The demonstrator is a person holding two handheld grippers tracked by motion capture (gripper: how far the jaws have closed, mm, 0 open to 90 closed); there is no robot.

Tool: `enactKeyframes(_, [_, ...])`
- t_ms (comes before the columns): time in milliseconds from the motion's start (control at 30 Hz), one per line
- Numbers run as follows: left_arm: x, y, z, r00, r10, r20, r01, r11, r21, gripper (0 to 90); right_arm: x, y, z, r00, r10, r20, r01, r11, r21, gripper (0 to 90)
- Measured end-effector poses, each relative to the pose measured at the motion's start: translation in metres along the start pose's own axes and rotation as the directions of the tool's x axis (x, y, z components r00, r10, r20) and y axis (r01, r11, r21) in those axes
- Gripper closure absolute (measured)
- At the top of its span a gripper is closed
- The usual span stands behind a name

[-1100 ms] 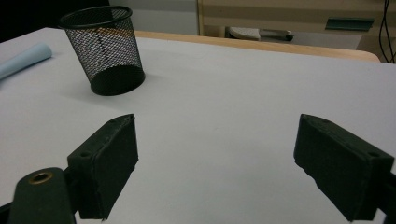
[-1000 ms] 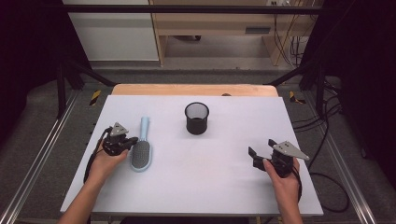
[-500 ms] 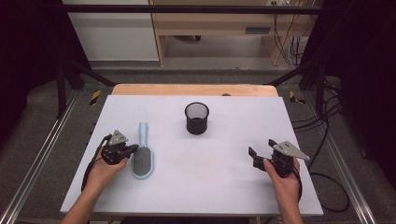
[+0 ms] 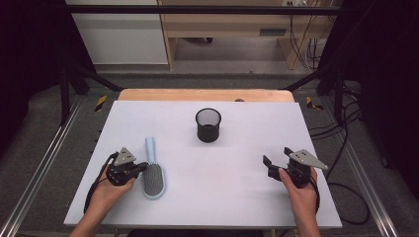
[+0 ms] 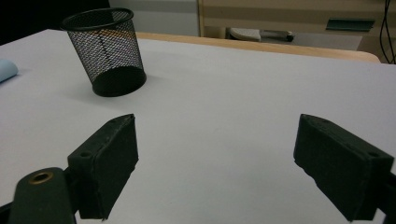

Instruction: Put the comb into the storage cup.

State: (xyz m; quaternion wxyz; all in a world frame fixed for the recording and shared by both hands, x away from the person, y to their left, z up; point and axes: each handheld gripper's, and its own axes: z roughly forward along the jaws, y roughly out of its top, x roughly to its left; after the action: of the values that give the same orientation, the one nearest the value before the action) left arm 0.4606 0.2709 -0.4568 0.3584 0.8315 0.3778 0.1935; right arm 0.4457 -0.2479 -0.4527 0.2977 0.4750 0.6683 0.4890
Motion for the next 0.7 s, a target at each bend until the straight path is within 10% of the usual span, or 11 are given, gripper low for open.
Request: enactKeyframes(700, [-0.036,-0.003,-0.010,0.9971,0.053,0.054,-0.054,0.9985,0.009,90.0,-0.001,0.001,-0.001,1.0000,0.002,0.003,-0.001,1.000,-0.007,13.7])
